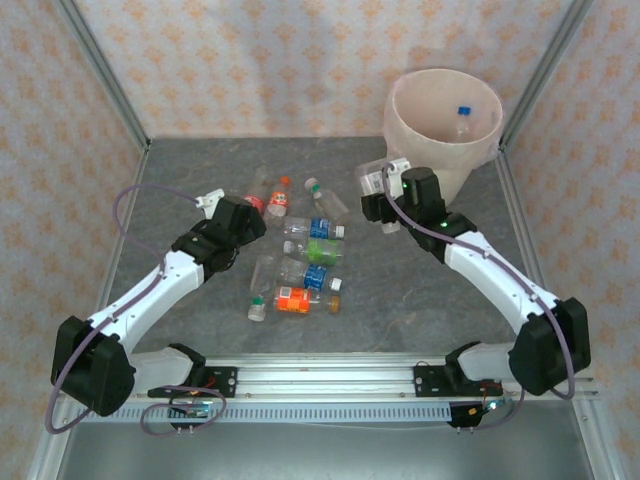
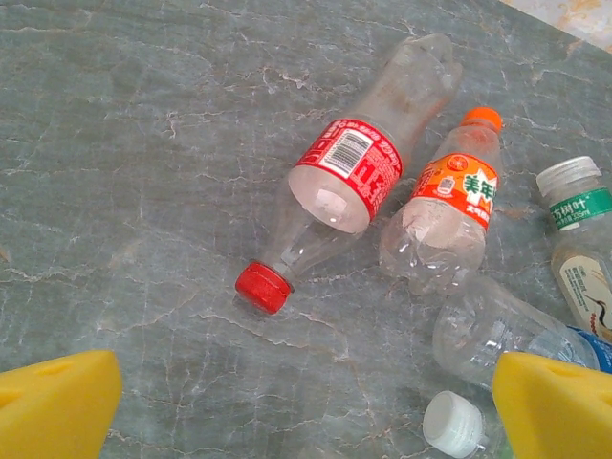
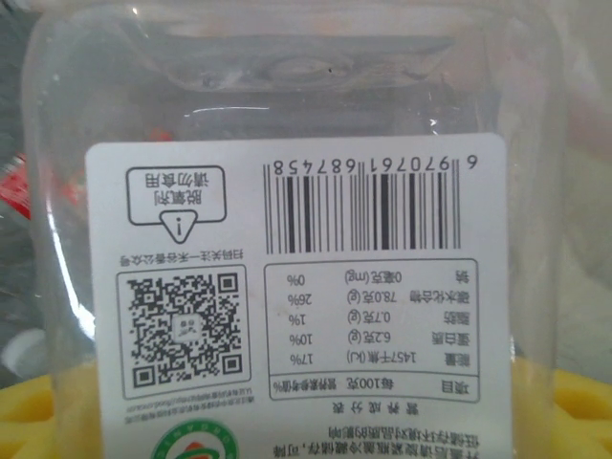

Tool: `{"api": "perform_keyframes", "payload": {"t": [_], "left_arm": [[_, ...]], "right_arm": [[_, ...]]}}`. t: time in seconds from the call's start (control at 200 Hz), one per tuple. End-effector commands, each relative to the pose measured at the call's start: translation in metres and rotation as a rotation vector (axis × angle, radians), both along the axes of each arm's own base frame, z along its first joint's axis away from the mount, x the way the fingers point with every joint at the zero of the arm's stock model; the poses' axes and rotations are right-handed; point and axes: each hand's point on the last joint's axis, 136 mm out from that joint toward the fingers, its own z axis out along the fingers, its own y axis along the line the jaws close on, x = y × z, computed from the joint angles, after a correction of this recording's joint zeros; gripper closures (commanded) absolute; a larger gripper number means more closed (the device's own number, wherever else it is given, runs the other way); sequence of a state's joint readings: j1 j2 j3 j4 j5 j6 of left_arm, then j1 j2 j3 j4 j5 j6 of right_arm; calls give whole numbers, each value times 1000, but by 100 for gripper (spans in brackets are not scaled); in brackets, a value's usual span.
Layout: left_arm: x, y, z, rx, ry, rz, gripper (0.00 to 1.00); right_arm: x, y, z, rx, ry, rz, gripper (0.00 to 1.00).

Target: Put the plastic bottles in the bin

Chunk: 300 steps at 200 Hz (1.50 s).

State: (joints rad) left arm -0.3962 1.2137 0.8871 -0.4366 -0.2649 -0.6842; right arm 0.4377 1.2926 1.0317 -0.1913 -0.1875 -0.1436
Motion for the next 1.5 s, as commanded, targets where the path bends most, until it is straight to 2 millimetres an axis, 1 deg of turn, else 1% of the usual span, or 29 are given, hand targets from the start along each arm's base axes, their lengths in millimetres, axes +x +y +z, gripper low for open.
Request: {"api": "perform_keyframes", "payload": {"t": [0.0,0.12,0.205,0.295,0.375,0.405,0.42,0.465,0.545,0.63,0.686,0.826,0.941,1.011,1.146,1.276,1.321,1.356,1.461,1.496], "left_arm": [[3,4,1,-10,-11,21,0],[2,4,1,-7,-10,21,0],[1,5,0,-5,-8,23,0],[1,5,0,-3,-9,25,0],[1,5,1,-3,-10,24,0],[1,5,0,-3,-8,23,0],[0,5,0,-2,-8,22,0],[0,6,2,-1,-11,24,0],[-1,7,3,3,-13,28,0],[-3,9,5,6,-20,32,0],[-4,11,6,7,-25,37,0],[-7,13,8,7,-33,42,0],[-10,15,9,7,-40,49,0],[-12,16,10,5,-45,53,0],[-14,17,10,1,-54,48,0],[-14,12,7,-13,-45,20,0],[-14,10,5,-16,-40,10,0],[-15,10,4,-18,-39,7,0],[-17,10,0,-17,-30,7,0],[-17,10,0,-16,-31,8,0]], "right_arm": [[0,12,60,89,-149,55,100],[-1,9,117,193,-311,28,100],[3,3,145,233,-383,-5,100],[7,-11,179,262,-448,-53,100],[19,-22,191,268,-458,-98,100],[26,-29,193,269,-455,-120,100],[29,-33,199,275,-459,-133,100],[39,-42,202,278,-452,-162,100],[51,-54,215,285,-455,-192,100],[65,-69,223,274,-460,-237,100],[77,-84,227,273,-454,-282,100],[110,-118,218,238,-386,-400,98],[130,-144,202,146,-333,-515,96],[139,-158,187,103,-284,-586,92],[151,-167,161,55,-218,-629,77],[160,-173,142,6,-167,-660,63],[161,-175,139,-1,-152,-672,57],[161,-176,134,-4,-139,-682,51],[159,-182,134,-1,-136,-719,36],[158,-183,134,-3,-134,-728,32]]}}
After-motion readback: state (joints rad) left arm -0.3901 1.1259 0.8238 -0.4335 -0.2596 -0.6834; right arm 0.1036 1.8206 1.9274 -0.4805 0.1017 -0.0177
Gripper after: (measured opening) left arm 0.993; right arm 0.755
